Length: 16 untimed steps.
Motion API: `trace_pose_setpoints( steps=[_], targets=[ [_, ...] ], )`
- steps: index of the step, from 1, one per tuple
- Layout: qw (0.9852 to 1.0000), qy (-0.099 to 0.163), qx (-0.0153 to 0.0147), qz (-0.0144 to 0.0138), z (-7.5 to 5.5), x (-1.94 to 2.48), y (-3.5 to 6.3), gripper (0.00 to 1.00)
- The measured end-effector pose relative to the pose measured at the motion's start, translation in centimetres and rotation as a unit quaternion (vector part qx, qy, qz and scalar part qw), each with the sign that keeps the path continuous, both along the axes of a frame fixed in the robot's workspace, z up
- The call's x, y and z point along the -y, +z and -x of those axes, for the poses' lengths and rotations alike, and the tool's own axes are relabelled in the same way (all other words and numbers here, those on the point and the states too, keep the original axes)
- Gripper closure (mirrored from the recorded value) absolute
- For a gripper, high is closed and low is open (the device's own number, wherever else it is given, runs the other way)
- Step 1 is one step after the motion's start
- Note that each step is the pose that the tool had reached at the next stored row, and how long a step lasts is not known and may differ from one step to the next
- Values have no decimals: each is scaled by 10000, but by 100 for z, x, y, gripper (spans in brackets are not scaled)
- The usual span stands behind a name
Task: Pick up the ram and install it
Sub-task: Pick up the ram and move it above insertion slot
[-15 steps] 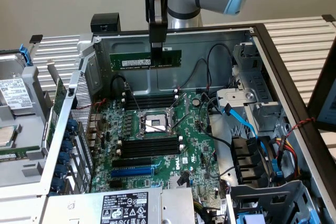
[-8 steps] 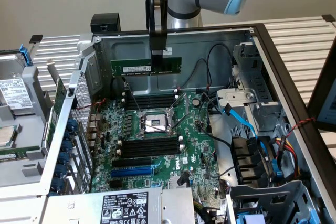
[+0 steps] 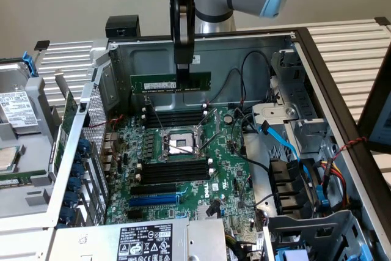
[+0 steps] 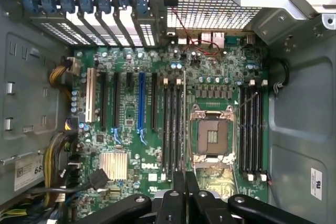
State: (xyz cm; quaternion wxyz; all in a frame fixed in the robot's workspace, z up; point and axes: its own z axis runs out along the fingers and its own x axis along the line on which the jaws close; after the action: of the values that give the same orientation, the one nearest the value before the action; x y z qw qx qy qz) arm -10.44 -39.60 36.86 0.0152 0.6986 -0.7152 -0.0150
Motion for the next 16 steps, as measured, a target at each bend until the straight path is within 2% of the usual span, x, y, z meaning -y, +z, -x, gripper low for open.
trace_pose_setpoints(
  steps=[2,3,5,6,7,11,13,14,15,16],
  targets=[
    [10000,-1,0,7,-1,-40,-34,87],
    [10000,0,0,21,-1,-54,-45,87],
    [10000,-2,1,61,-2,-64,-65,87],
    [10000,-5,0,84,-2,-64,-134,87],
    [10000,-23,0,84,-1,-63,-223,87],
    [10000,-23,-2,82,-1,-2,-292,87],
    [10000,-23,-16,78,-1,13,-304,87],
    [10000,-23,-33,77,-1,15,-321,87],
    [10000,-13,-34,-5,0,15,-356,87],
    [10000,-13,-35,-39,0,16,-365,87]
  ],
)
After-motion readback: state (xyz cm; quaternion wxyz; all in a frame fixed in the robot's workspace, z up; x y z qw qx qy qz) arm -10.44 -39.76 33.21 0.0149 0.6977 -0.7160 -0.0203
